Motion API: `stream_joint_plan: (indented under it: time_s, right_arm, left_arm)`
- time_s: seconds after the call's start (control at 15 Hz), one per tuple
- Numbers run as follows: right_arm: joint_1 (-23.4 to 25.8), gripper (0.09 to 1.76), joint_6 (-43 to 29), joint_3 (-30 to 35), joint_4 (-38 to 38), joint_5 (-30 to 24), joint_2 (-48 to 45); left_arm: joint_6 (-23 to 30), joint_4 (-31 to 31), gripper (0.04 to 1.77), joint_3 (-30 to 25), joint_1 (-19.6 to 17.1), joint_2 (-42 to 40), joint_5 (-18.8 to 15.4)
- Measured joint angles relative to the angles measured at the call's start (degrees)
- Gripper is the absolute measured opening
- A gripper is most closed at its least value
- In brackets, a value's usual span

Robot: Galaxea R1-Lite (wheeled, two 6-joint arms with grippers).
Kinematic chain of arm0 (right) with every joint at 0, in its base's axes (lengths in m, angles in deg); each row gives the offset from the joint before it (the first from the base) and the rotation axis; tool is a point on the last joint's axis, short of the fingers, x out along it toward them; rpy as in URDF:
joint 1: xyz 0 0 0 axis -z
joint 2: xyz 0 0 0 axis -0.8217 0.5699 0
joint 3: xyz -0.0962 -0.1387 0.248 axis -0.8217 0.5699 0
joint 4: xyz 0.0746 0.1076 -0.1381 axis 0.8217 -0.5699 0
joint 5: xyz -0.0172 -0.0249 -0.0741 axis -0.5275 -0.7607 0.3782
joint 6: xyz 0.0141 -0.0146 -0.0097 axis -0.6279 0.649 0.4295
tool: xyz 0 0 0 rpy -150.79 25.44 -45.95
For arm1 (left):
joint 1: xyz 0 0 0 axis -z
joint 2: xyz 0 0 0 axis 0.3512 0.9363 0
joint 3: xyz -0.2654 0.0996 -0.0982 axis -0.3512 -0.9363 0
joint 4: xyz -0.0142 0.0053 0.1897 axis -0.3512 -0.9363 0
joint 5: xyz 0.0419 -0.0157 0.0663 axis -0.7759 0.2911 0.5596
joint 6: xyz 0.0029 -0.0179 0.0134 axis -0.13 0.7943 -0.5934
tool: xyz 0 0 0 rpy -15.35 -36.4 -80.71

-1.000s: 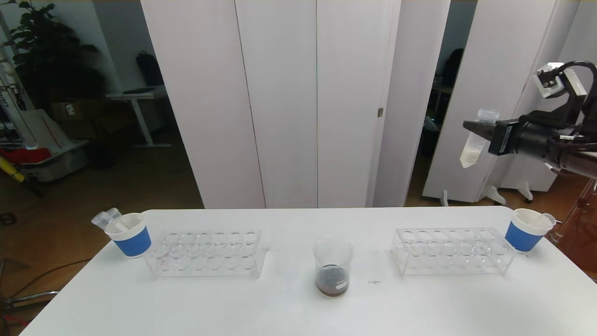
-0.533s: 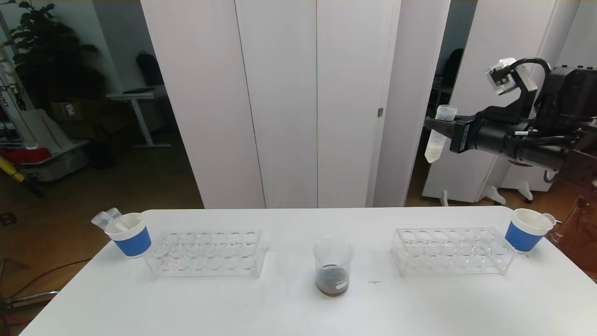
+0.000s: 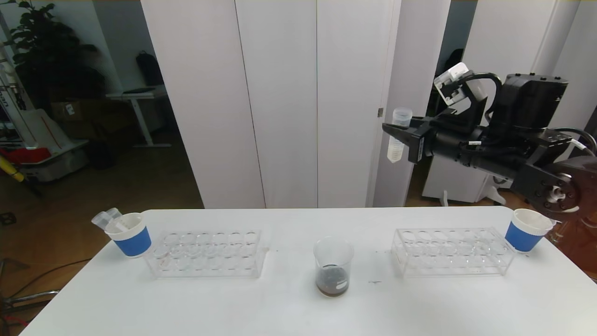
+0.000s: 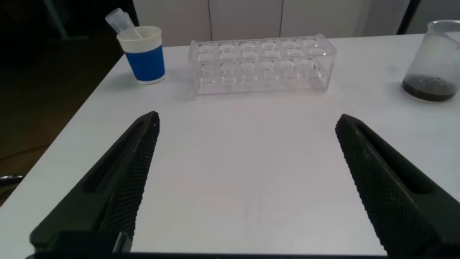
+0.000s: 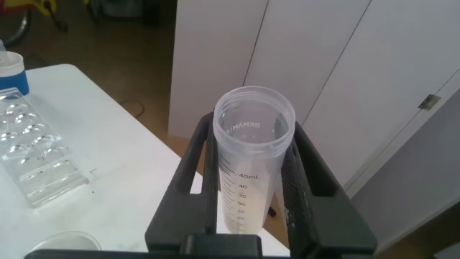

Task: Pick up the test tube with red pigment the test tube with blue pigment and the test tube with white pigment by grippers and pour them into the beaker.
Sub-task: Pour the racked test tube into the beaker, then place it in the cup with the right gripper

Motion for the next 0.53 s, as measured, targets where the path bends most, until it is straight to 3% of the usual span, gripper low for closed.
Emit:
stream_joint_plan:
  time_s: [0.2, 0.53]
  right_arm:
    - [-2.27, 0.59, 2.40, 0.30, 6.07, -0.57, 3.07]
    - [-7.30, 0.59, 8.03, 1.07, 6.31, -0.55, 5.41]
  left_arm:
    - [0.00, 0.00, 1.75, 0.00, 0.00, 0.00, 0.00]
    - [0.00, 0.00, 1.75, 0.00, 0.00, 0.00, 0.00]
